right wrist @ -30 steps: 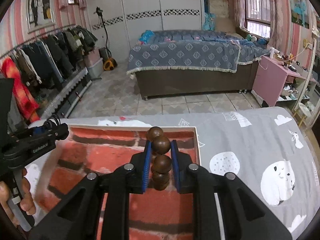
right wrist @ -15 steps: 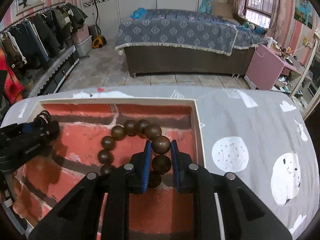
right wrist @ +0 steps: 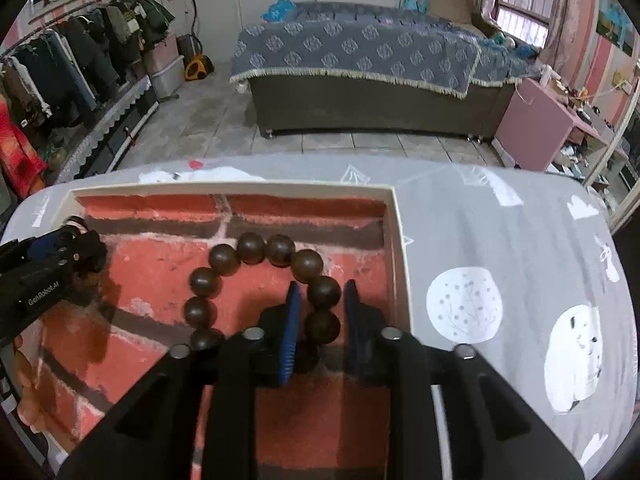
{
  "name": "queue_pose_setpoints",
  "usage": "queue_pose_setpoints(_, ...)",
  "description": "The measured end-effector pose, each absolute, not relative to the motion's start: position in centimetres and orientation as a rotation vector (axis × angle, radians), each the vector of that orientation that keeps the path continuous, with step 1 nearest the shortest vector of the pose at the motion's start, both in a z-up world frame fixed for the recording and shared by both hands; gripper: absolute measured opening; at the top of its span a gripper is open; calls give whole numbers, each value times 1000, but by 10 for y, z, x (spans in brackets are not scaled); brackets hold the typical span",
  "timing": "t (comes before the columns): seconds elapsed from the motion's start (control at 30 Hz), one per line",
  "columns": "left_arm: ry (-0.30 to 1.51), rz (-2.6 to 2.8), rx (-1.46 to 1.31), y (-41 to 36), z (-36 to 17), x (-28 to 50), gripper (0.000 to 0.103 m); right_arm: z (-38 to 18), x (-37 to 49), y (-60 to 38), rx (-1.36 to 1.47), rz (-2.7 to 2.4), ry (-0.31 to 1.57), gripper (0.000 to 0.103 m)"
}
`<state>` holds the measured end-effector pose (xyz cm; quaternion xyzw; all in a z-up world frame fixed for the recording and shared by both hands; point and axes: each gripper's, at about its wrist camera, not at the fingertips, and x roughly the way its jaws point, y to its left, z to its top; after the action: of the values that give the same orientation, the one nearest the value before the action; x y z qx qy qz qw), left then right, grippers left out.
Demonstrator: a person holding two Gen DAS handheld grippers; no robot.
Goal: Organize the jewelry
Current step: 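Carry the claw clip and bead bracelet into the tray and release both, then withdraw both tools from the tray toward the remaining items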
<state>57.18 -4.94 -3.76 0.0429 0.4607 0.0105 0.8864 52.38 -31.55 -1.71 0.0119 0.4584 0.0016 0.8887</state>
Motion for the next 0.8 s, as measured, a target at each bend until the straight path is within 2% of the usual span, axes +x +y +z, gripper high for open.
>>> queue_pose_setpoints(0.03, 937, 22, 94, -50, -31, 566, 56, -9, 518, -317, 30, 12, 923, 51)
queue_pose_setpoints(0.17, 869, 27, 82, -46, -4, 544, 65, 16, 500, -317, 16, 1, 858, 51)
queue_pose_setpoints(0.2, 843, 27, 80, -46, 4, 534, 69, 23, 492, -318, 21, 2, 837, 51)
queue_pose_setpoints(0.23, 814, 26, 80, -47, 14, 523, 77, 29, 484, -319, 25, 1, 818, 56)
queue_pose_setpoints(0.3, 769, 31, 78, -47, 27, 504, 86, 42, 468, -319, 22, -4, 784, 62)
queue_pose_setpoints(0.4, 729, 19, 64, -45, 45, 474, 89, 57, 446, -321, 21, 4, 759, 63)
queue_pose_setpoints(0.53, 686, 13, 68, -40, 62, 431, 96, 70, 415, -324, 20, 14, 717, 76)
queue_pose_setpoints(0.8, 634, 5, 72, -29, 80, 352, 98, 91, 341, -334, 32, 28, 657, 78)
